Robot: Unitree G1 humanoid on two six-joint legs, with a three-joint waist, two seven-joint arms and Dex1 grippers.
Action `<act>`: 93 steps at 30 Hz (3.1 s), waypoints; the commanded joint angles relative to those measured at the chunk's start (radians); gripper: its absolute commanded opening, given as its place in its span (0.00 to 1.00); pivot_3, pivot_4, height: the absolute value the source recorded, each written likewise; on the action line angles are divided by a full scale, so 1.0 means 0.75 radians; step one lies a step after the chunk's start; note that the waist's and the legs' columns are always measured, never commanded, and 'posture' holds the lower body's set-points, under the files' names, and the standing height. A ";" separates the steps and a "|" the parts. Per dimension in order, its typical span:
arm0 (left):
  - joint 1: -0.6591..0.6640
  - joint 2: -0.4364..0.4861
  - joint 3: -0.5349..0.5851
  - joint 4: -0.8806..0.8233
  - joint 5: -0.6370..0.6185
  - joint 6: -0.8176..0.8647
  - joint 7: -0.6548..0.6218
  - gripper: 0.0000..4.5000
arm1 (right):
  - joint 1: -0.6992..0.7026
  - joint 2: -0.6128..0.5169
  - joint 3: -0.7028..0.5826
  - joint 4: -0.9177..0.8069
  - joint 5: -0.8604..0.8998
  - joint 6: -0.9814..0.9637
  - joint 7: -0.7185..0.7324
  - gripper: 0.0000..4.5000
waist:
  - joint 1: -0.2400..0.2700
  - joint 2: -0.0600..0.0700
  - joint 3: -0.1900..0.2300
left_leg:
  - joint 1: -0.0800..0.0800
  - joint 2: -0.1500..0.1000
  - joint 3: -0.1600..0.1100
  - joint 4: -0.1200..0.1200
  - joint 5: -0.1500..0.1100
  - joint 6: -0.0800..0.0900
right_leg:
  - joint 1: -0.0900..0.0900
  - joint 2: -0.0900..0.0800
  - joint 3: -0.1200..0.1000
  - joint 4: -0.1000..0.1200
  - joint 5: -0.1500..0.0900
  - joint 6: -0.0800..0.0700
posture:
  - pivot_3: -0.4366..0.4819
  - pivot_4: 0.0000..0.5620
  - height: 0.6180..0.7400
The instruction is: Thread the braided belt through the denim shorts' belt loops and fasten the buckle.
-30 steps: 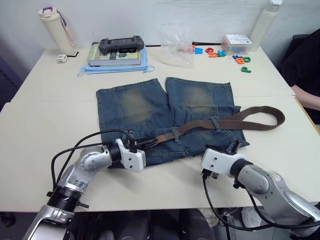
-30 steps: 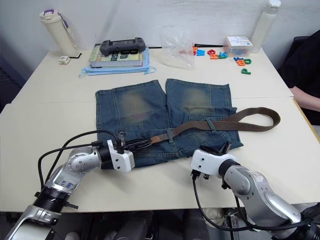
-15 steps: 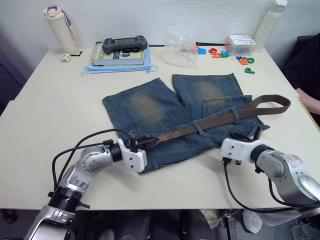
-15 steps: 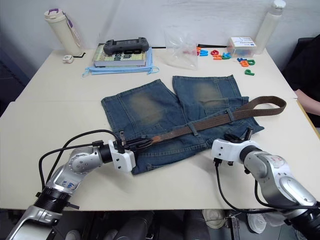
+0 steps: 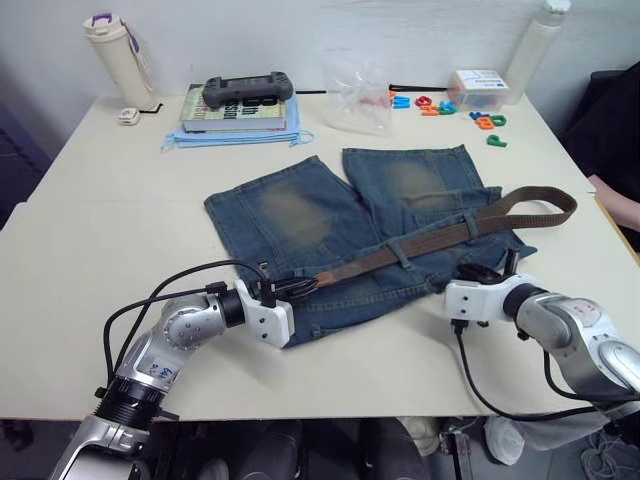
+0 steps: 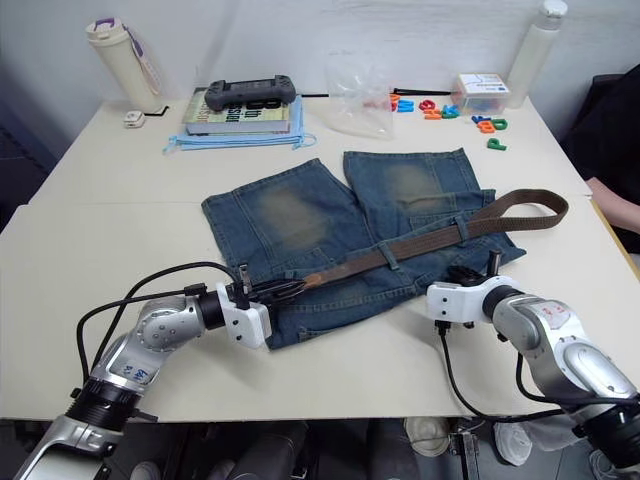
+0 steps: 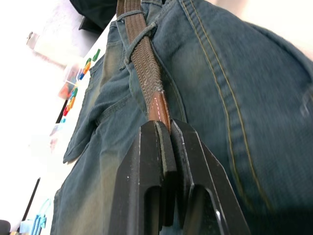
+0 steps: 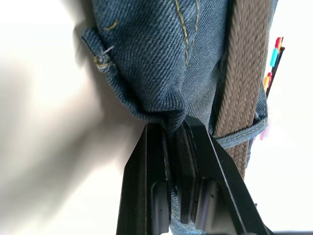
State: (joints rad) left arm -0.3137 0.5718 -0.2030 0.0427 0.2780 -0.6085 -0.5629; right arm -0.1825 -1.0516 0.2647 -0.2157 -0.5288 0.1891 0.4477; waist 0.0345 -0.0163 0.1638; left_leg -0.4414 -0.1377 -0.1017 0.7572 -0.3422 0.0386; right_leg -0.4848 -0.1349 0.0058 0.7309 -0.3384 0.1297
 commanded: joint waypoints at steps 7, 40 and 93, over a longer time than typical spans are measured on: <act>0.007 0.033 0.030 -0.063 -0.026 0.006 0.013 0.00 | -0.007 0.065 -0.093 0.031 -0.059 -0.001 0.003 0.01 | 0.000 0.000 0.000 | 0.000 0.000 0.000 0.001 0.000 0.000 | 0.000 0.000 0.000 0.001 0.000 0.000 | 0.48 0.27 0.34; 0.028 0.057 0.061 -0.115 -0.032 0.029 0.017 0.00 | -0.350 0.626 -0.684 -0.860 1.108 1.663 0.585 1.00 | -0.012 0.000 0.000 | 0.000 0.002 -0.002 0.002 0.000 0.000 | 0.002 0.001 -0.001 0.000 0.000 -0.001 | 0.48 0.27 0.34; 0.118 0.147 0.136 -0.194 -0.062 -0.062 0.062 0.00 | -0.271 1.121 -0.549 -0.005 3.245 1.034 -1.319 1.00 | -0.058 0.000 -0.001 | -0.004 -0.001 0.004 0.000 0.004 -0.001 | -0.015 0.000 0.007 0.018 0.000 -0.004 | 0.48 0.27 0.34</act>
State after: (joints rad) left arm -0.2269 0.6758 -0.1258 -0.0659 0.2603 -0.6360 -0.5258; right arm -0.3810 -0.2033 -0.1564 -0.1921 1.8691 0.9903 -0.5502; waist -0.0090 -0.0164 0.1632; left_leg -0.4444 -0.1383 -0.0986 0.7568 -0.3395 0.0380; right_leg -0.4963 -0.1349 0.0113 0.7445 -0.3384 0.1268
